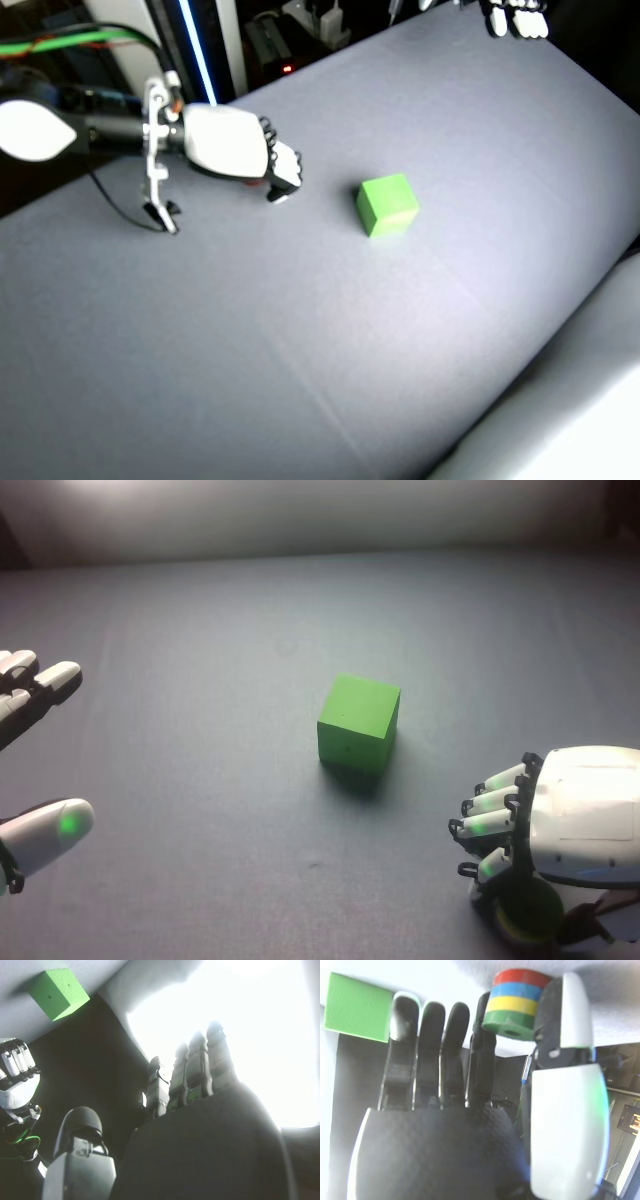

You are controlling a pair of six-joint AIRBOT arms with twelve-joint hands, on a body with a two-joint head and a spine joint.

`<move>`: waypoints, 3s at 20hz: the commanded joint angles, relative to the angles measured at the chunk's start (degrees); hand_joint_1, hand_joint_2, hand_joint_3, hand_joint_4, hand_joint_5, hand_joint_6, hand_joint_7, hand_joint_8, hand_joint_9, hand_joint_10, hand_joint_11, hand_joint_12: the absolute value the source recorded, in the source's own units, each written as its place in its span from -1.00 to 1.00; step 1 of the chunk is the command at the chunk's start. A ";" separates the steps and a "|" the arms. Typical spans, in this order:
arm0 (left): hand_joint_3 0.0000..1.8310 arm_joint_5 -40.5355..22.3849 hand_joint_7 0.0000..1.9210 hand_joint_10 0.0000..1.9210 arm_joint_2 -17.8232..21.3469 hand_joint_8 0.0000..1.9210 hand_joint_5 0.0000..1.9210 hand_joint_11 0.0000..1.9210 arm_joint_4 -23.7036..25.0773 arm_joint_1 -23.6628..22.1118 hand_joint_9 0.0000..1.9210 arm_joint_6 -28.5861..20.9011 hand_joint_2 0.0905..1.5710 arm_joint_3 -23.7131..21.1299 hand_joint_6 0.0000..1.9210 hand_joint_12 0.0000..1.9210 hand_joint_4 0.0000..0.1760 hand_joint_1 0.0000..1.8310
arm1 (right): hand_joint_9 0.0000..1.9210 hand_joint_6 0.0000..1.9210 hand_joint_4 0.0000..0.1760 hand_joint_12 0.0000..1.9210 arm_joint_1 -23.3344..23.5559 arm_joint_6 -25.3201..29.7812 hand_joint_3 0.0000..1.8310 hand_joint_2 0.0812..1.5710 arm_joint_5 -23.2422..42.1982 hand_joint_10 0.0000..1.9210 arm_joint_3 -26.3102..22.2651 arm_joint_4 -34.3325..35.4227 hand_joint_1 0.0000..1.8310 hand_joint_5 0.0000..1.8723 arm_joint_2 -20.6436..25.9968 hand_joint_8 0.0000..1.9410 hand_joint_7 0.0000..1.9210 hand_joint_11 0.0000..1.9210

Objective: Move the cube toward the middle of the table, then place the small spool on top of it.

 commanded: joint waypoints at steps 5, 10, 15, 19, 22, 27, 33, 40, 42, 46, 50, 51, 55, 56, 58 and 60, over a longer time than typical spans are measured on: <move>-1.00 -7.10 -0.94 -1.00 -0.20 -0.99 -0.87 -0.92 -0.05 0.01 -0.99 -0.35 0.48 0.20 -1.00 -0.96 0.57 -0.98 | -0.47 -0.19 -1.00 1.00 0.96 0.03 -1.00 0.32 5.75 1.00 0.81 4.28 0.28 0.17 0.17 0.97 -0.41 -0.44; -1.00 -6.99 -0.93 -0.99 -0.24 -1.00 -0.87 -0.90 -0.05 0.01 -0.96 -0.37 0.44 0.29 -1.00 -0.94 0.72 -0.97 | -0.17 -0.43 -1.00 0.69 4.32 0.04 -1.00 0.27 8.73 0.36 3.22 8.80 0.32 0.29 0.73 0.02 0.06 -0.30; -1.00 -6.62 -0.92 -0.99 -0.36 -1.00 -0.88 -0.90 -0.04 0.01 -0.95 -0.42 0.45 0.44 -1.00 -0.93 0.57 -0.97 | -0.22 -0.09 -1.00 1.00 10.13 -0.10 -1.00 0.34 8.90 0.77 7.00 10.65 0.27 0.12 -1.90 0.41 -0.09 -0.34; -1.00 -6.18 -0.92 -0.99 -0.52 -1.00 -0.88 -0.90 0.10 -0.01 -0.93 -0.75 0.45 0.76 -1.00 -0.92 0.57 -0.98 | -0.24 -0.45 -1.00 0.91 15.57 -2.89 -1.00 0.35 7.32 0.51 9.53 10.68 0.37 0.21 -4.95 0.29 0.00 -0.50; -1.00 -6.04 -0.92 -0.99 -0.53 -1.00 -0.88 -0.90 0.23 -0.01 -0.93 -0.86 0.44 0.85 -1.00 -0.92 0.70 -0.96 | -0.12 0.02 -1.00 0.36 19.20 -6.45 -1.00 0.35 4.88 -0.56 10.58 10.68 0.36 0.14 -6.95 -0.23 0.08 -0.68; -1.00 -5.67 -0.93 -1.00 -0.56 -1.00 -0.89 -0.93 0.44 -0.04 -0.95 -0.98 0.43 1.07 -1.00 -0.92 0.77 -0.97 | 0.09 -0.35 -1.00 0.75 22.55 -8.63 -1.00 0.26 1.30 0.31 13.53 10.69 0.30 0.27 -10.98 -0.10 0.18 -0.06; -1.00 -5.24 -0.92 -1.00 -0.68 -1.00 -0.89 -0.91 0.67 -0.20 -0.94 -1.31 0.45 1.42 -1.00 -0.89 0.76 -0.97 | 0.20 -0.43 -1.00 0.39 24.05 -9.72 -1.00 0.24 -2.32 -0.34 17.07 10.67 0.40 0.26 -16.18 -0.48 0.39 -0.21; -1.00 -5.24 -0.93 -1.00 -0.70 -1.00 -0.88 -0.94 0.76 -0.21 -0.95 -1.51 0.44 1.52 -1.00 -0.88 0.84 -0.95 | -0.03 -0.88 -1.00 1.00 24.04 -10.32 -1.00 0.19 -4.05 0.64 18.66 10.66 0.33 0.54 -18.36 0.10 0.11 -0.15; -1.00 -5.24 -0.92 -1.00 -0.72 -1.00 -0.88 -0.93 0.79 -0.22 -0.94 -1.57 0.46 1.55 -1.00 -0.87 0.69 -0.94 | -0.09 -0.85 -1.00 0.83 24.04 -10.89 -1.00 0.26 -4.39 0.24 18.68 10.66 0.39 0.46 -18.45 -0.08 0.18 -0.34; -1.00 -5.26 -0.92 -1.00 -0.76 -1.00 -0.87 -0.93 0.82 -0.22 -0.93 -1.65 0.46 1.54 -1.00 -0.86 0.90 -0.95 | -0.24 -0.24 -1.00 0.70 24.03 -11.19 -1.00 0.38 -5.26 0.04 18.94 10.66 0.36 0.08 -18.46 0.21 0.02 -0.54; -1.00 -5.30 -0.91 -0.99 -0.80 -1.00 -0.89 -0.91 0.83 -0.22 -0.93 -1.74 0.47 1.56 -1.00 -0.83 0.82 -0.99 | -0.38 -0.98 -1.00 0.45 24.03 -11.19 -1.00 0.18 -6.11 -0.38 19.29 10.67 0.25 -0.15 -18.46 -0.88 -0.14 -0.77; -1.00 -5.30 -0.92 -1.00 -0.81 -1.00 -0.88 -0.94 0.83 -0.22 -0.94 -1.76 0.48 1.59 -1.00 -0.84 0.78 -0.96 | -0.43 -1.00 -1.00 0.23 24.03 -11.19 -1.00 0.15 -6.25 -0.61 19.35 10.67 0.21 -0.25 -18.46 -0.97 -0.27 -0.83; -1.00 -5.42 -0.93 -1.00 -0.93 -1.00 -0.88 -0.96 0.83 -0.22 -0.94 -1.88 0.48 1.59 -1.00 -0.82 0.74 -0.94 | -0.57 -1.00 0.02 -0.07 24.03 -11.19 -1.00 0.12 -6.58 -0.99 19.42 10.73 0.13 -0.57 -18.45 -1.00 -0.58 -0.98; -1.00 -5.42 -0.94 -1.00 -0.95 -1.00 -0.88 -0.97 0.82 -0.22 -0.95 -1.90 0.48 1.58 -1.00 -0.82 0.80 -0.94 | -0.59 -1.00 0.09 -0.07 24.03 -11.19 -1.00 0.11 -6.61 -1.00 19.41 10.73 0.14 -0.64 -18.45 -1.00 -0.61 -0.97; -1.00 -5.59 -0.95 -1.00 -0.96 -1.00 -0.89 -0.98 0.80 -0.22 -0.96 -1.99 0.46 1.55 -1.00 -0.82 0.87 -0.94 | -0.63 -1.00 0.26 -0.08 24.03 -11.19 -1.00 0.10 -6.57 -1.00 19.10 11.48 0.12 -0.75 -18.38 -1.00 -0.68 -0.99; -1.00 -6.17 -0.93 -0.99 -0.95 -0.99 -0.88 -0.95 0.61 -0.22 -0.94 -2.01 0.46 1.53 -1.00 -0.79 0.83 -0.95 | -0.74 -1.00 0.66 -0.26 24.02 -11.19 -1.00 0.07 -4.17 -1.00 17.88 13.98 0.06 -0.92 -15.91 -1.00 -0.80 -1.00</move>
